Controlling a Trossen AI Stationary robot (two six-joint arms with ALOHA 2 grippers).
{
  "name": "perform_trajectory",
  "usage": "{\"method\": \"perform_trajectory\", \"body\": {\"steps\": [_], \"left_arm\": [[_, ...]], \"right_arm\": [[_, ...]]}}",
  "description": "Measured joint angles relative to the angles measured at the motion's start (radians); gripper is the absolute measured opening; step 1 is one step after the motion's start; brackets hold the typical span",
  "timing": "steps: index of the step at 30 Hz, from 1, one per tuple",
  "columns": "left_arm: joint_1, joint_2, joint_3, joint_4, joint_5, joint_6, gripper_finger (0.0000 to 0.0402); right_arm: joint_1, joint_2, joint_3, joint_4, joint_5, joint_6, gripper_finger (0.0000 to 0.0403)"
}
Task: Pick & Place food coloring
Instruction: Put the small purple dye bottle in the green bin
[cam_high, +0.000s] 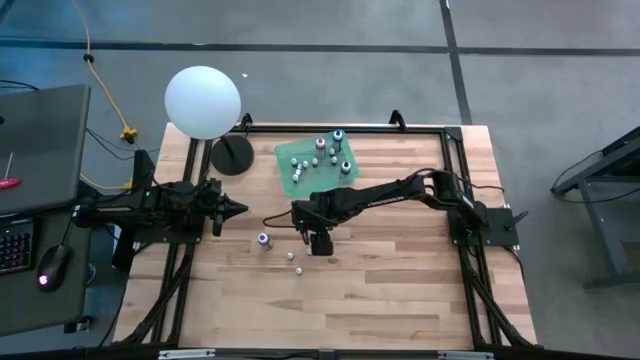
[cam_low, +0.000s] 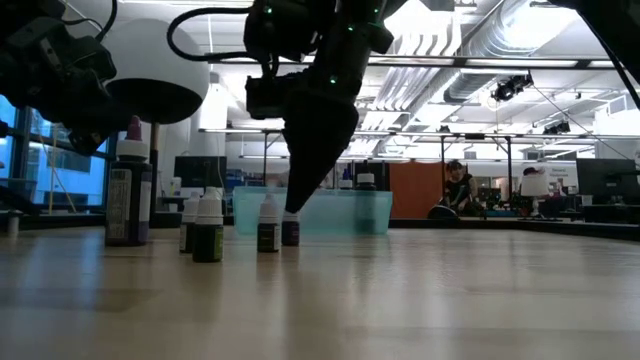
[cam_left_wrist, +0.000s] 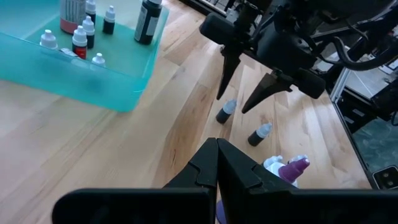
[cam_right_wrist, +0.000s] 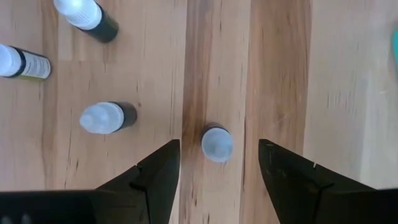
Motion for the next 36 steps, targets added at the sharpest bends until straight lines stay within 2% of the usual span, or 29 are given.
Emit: {"method": "perform_trajectory", "body": {"steps": [20,36], "left_arm": [[0.000,0.000,0.000,0.000,0.003,0.000,0.0000],[0.000,0.000,0.000,0.000,0.003,0.000,0.0000]], "right_arm": [[-0.006,0.026,0.000,0.018,-0.003,0.005,0.0204],[-0.006,0.026,0.000,0.018,-0.034,0.000,0.0089]]}}
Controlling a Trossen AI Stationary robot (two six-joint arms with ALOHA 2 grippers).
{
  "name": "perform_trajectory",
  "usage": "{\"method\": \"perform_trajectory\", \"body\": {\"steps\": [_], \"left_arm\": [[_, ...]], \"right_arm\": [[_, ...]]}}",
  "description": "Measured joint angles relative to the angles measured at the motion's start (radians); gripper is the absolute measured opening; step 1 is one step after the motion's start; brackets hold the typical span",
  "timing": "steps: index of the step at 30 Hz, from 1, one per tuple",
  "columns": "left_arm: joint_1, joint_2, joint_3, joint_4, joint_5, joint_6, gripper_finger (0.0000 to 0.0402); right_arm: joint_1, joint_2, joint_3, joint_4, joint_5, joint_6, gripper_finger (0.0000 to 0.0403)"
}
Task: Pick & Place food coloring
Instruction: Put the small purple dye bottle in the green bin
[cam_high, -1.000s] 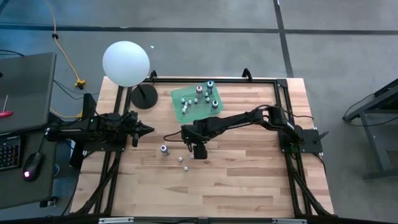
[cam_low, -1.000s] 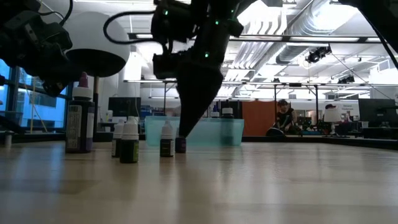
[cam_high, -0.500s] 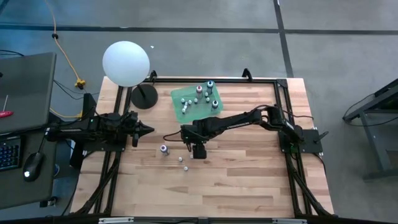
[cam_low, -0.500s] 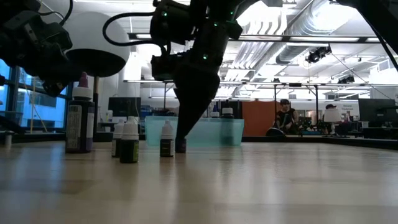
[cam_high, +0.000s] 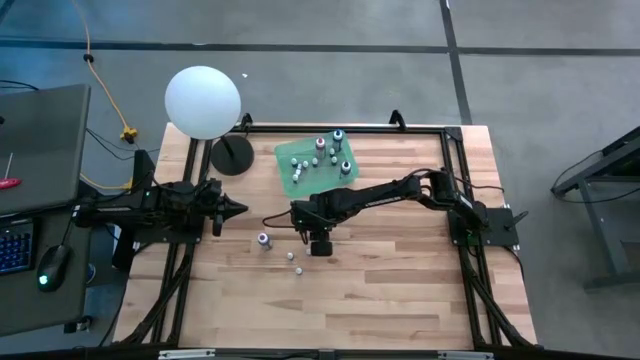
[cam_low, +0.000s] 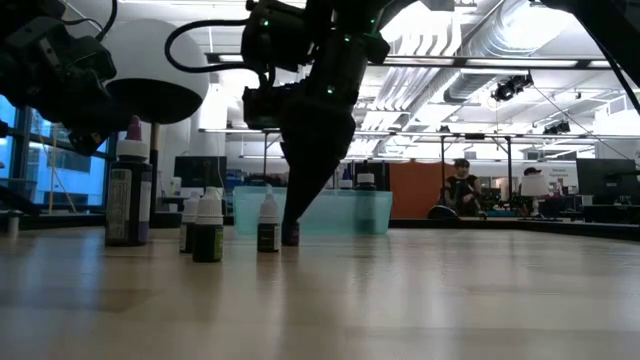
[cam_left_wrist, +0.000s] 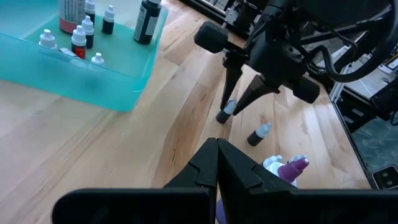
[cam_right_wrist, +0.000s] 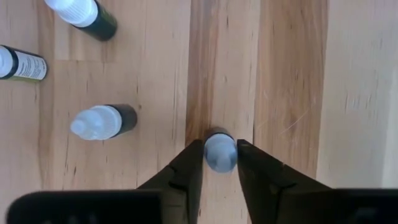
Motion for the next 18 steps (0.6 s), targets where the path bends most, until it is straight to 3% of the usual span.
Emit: {"method": "perform_trajectory", "body": {"steps": [6,18], "left_arm": [[0.000,0.000,0.000,0.000,0.000,0.000,0.0000],[0.000,0.000,0.000,0.000,-0.001,0.000,0.0000]], "right_arm": [[0.000,-0.001,0.000,0.000,-0.006,0.003,0.0056],[-0.017,-0.054,0.000,-0.039,-0.010,0.056,0.0054]]}}
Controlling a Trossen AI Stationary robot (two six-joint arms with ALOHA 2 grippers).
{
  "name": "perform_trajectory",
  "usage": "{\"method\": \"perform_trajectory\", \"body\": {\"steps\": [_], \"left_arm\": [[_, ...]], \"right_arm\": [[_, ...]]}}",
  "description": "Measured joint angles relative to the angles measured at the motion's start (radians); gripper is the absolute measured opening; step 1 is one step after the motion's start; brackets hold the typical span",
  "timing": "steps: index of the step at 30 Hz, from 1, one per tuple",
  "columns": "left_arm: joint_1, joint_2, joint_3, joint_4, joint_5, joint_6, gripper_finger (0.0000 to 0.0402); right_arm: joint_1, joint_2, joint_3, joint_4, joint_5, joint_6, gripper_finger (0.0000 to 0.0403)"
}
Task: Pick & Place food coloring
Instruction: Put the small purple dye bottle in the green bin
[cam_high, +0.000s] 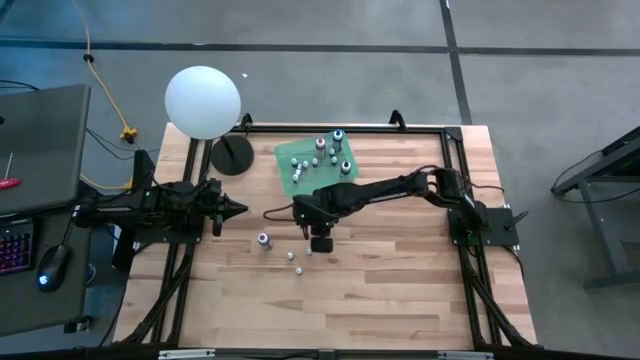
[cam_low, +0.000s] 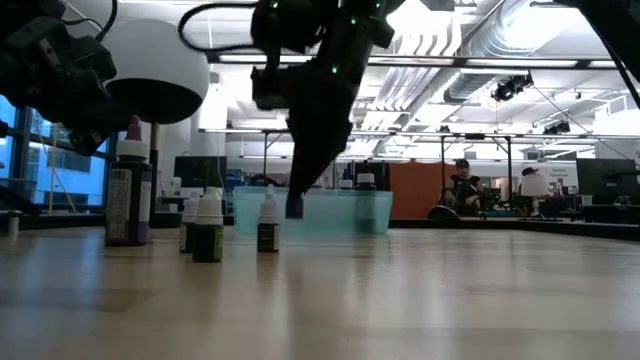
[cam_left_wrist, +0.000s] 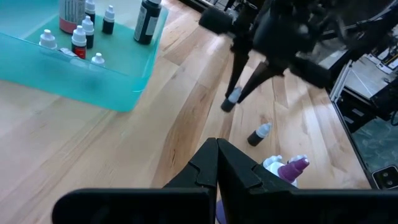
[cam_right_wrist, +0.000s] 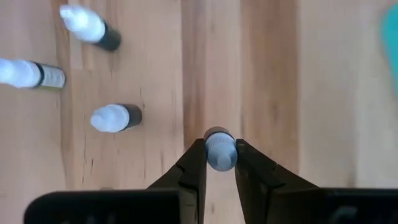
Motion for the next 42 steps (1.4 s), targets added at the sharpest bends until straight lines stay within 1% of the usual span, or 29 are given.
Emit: {"method": "perform_trajectory", "body": {"steps": [8,11,15,18,21,25,30,33,35,42], "left_arm": [[0.000,0.000,0.000,0.000,-0.002,0.000,0.0000],[0.000,0.000,0.000,0.000,-0.002,0.000,0.0000],[0.000,0.000,0.000,0.000,-0.001,0.000,0.0000],[0.000,0.000,0.000,0.001,-0.001,0.000,0.0000],[0.000,0.000,0.000,0.000,0.000,0.000,0.0000],[0.000,0.000,0.000,0.000,0.000,0.000,0.0000],[0.000,0.000,0.000,0.000,0.000,0.000,0.0000],[0.000,0.000,0.000,0.000,0.000,0.000,0.0000],[0.000,0.000,0.000,0.000,0.000,0.000,0.0000],[0.000,0.000,0.000,0.000,0.000,0.000,0.0000]], "right_arm": [[-0.056,-0.113,0.000,-0.005,-0.013,0.090,0.0057],[-0.082,-0.162,0.000,0.003,0.035,0.104,0.0054],[-0.126,-0.211,0.000,0.025,0.125,0.100,0.0054],[-0.171,-0.232,0.000,0.046,0.160,0.110,0.0054],[-0.215,-0.234,0.000,0.080,0.188,0.176,0.0054],[-0.264,-0.234,0.000,0.101,0.217,0.306,0.0054],[-0.305,-0.233,0.000,0.103,0.294,0.406,0.0054],[-0.323,-0.233,0.000,0.118,0.285,0.458,0.0054],[-0.326,-0.233,0.000,0.134,0.281,0.463,0.0054],[-0.308,-0.219,0.000,0.144,0.292,0.518,0.0054]]}}
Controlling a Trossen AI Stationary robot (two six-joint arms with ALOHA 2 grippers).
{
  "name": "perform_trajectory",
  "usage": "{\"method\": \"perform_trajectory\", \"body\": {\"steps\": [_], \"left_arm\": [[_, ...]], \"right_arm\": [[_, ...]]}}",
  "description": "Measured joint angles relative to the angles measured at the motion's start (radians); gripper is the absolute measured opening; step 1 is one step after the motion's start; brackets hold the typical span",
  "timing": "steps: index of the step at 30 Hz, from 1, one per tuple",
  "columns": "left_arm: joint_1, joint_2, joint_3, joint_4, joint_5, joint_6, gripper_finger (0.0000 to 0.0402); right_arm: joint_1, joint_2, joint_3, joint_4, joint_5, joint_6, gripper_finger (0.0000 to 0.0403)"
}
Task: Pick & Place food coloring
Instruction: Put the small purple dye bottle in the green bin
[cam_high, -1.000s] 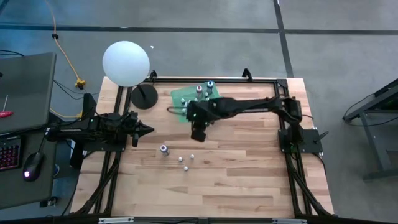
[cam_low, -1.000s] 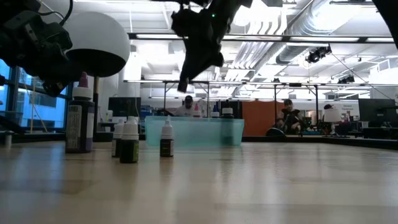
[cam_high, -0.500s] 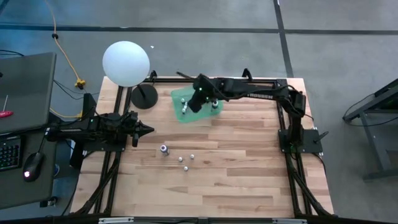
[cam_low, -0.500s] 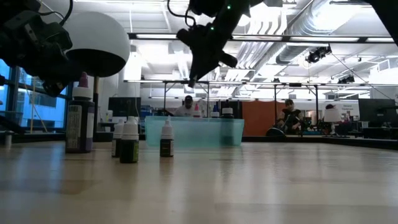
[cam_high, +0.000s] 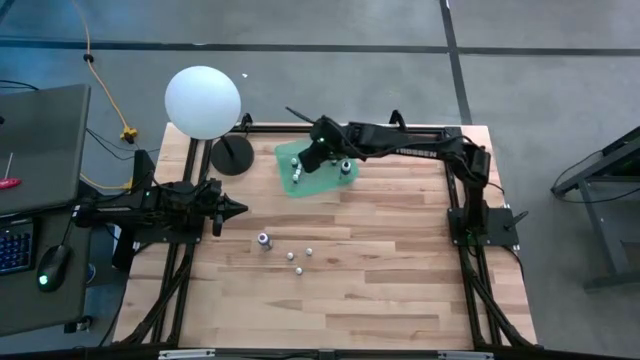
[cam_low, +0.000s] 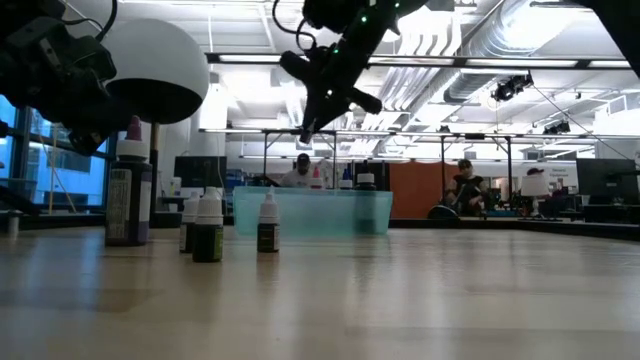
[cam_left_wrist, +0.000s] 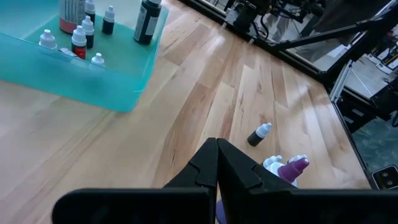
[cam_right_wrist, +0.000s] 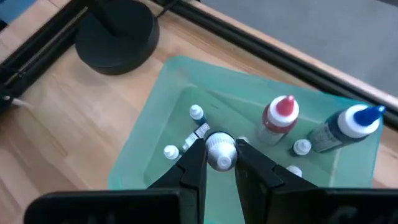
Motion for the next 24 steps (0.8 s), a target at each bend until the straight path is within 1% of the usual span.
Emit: {"method": "perform_trajectory", "body": {"steps": [4,6,11,16,19,24], "left_arm": [[0.000,0.000,0.000,0.000,0.000,0.000,0.0000],[0.000,0.000,0.000,-0.001,0.000,0.000,0.0000],[0.000,0.000,0.000,0.000,0.001,0.000,0.0000],[0.000,0.000,0.000,0.000,0.000,0.000,0.0000],[0.000,0.000,0.000,0.000,0.000,0.000,0.0000],[0.000,0.000,0.000,0.000,0.000,0.000,0.0000]], "right_arm": [[0.019,0.042,0.001,0.094,-0.025,-0.012,0.0054],[0.032,0.069,0.024,0.098,-0.034,-0.019,0.0054],[0.047,0.127,0.100,-0.018,-0.007,-0.021,0.0054],[0.047,0.165,0.190,-0.194,0.062,-0.001,0.0054],[0.046,0.179,0.198,-0.242,0.057,0.033,0.0054],[0.051,0.215,0.200,-0.274,0.038,0.086,0.0054]]}}
